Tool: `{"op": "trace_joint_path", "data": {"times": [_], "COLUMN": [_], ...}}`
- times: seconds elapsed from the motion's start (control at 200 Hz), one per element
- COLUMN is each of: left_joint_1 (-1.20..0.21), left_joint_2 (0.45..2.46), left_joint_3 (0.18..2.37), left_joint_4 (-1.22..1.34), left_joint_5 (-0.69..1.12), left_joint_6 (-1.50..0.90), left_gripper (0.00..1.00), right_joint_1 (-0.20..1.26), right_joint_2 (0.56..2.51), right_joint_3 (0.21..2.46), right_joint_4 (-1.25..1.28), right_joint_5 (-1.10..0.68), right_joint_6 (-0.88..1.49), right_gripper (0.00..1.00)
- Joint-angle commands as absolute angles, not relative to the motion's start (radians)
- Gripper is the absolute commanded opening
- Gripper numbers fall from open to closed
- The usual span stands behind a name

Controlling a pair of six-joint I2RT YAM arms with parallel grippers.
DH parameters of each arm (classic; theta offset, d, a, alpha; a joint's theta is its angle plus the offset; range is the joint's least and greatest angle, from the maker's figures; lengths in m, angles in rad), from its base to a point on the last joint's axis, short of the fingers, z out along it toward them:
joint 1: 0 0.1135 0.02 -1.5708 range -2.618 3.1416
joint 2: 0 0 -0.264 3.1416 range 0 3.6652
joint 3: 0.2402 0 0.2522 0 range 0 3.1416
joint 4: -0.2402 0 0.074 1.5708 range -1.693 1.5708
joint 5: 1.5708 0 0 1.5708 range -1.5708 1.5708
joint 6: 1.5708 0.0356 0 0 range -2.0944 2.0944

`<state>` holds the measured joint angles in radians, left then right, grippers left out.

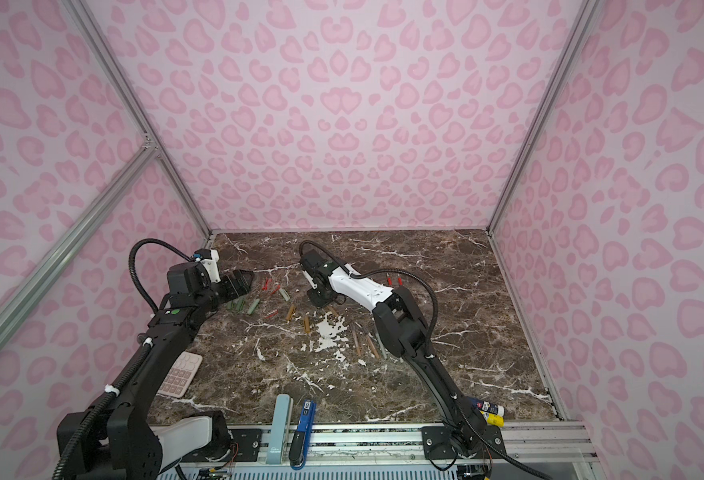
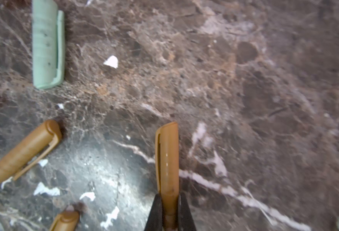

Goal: Remove pen caps from pens
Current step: Pick up the pen from the center of the table, then open the pen cap on the pen.

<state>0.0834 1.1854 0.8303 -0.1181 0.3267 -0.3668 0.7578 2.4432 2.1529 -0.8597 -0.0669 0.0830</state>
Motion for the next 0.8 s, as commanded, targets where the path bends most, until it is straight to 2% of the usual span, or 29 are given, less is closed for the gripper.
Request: {"op": "trace_joint_path", "data": {"times": [0.0,0.185,0.38,0.48,0.575,0.795], "left_joint_1": [0.086,0.087,0.08,0.066,0.046,0.002], "left_joint_2": [1.177,1.193,1.233,1.235,1.243,1.249], "left_joint_3": [0.819,0.815,0.768,0.736,0.724,0.736], "left_joint_4": [-0.075,-0.043,0.112,0.173,0.226,0.223], "left_joint_5": [0.384,0.517,0.712,0.75,0.809,0.865], "left_joint_6": [-0.367,-0.427,-0.564,-0.597,-0.598,-0.588], "left_gripper": [0.87,0.87,0.84,0.84,0.75,0.76], "right_joint_1": [0.762,0.764,0.793,0.82,0.851,0.893], "right_joint_2": [2.37,2.187,2.021,1.971,1.941,1.934], "right_joint_3": [2.101,1.922,1.73,1.68,1.64,1.643], "right_joint_4": [-0.839,-0.7,-0.467,-0.4,-0.326,-0.316], "right_joint_5": [-0.058,-0.165,-0.25,-0.263,-0.287,-0.288], "right_joint_6": [0.086,0.195,0.326,0.367,0.389,0.392], "right_gripper": [0.04,0.05,0.06,0.06,0.05,0.06]}}
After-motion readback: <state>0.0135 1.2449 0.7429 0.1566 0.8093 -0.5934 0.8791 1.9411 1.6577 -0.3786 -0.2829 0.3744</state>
